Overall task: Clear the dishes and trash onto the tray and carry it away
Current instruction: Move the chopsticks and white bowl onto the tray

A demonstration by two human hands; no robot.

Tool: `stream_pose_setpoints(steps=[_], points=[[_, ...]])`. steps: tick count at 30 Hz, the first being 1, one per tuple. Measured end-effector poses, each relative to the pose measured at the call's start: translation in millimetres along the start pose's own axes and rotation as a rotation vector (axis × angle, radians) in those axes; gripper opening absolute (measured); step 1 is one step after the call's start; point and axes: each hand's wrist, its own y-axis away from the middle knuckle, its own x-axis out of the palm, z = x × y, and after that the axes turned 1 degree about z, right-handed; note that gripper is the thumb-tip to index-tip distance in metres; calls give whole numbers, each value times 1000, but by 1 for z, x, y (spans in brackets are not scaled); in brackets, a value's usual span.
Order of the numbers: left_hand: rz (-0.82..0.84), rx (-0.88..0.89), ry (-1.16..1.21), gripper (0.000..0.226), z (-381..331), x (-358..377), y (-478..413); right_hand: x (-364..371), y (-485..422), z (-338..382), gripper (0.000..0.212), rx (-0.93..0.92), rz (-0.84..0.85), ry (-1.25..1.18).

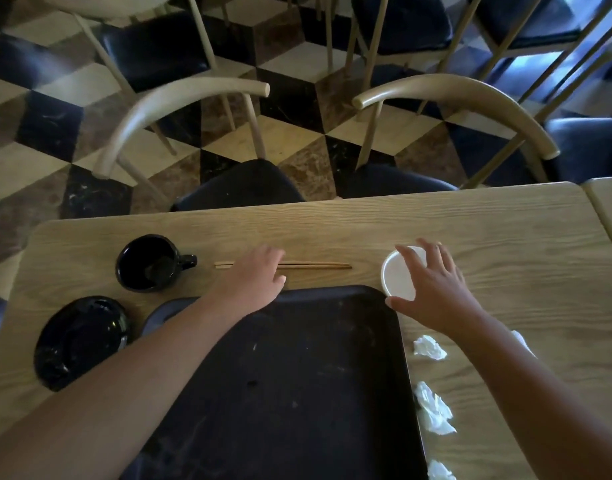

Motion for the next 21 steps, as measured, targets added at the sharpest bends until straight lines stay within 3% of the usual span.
stream_pose_setpoints(steps=[7, 13, 21], points=[[-54, 123, -235, 41, 10, 19, -20, 11, -13, -2, 111, 50, 52, -11], [-87, 128, -257, 26, 10, 20, -26, 11, -18, 0, 112, 79, 67, 12], [-99, 187, -270, 26, 13, 22, -32, 13, -18, 3, 111, 105, 50, 13]])
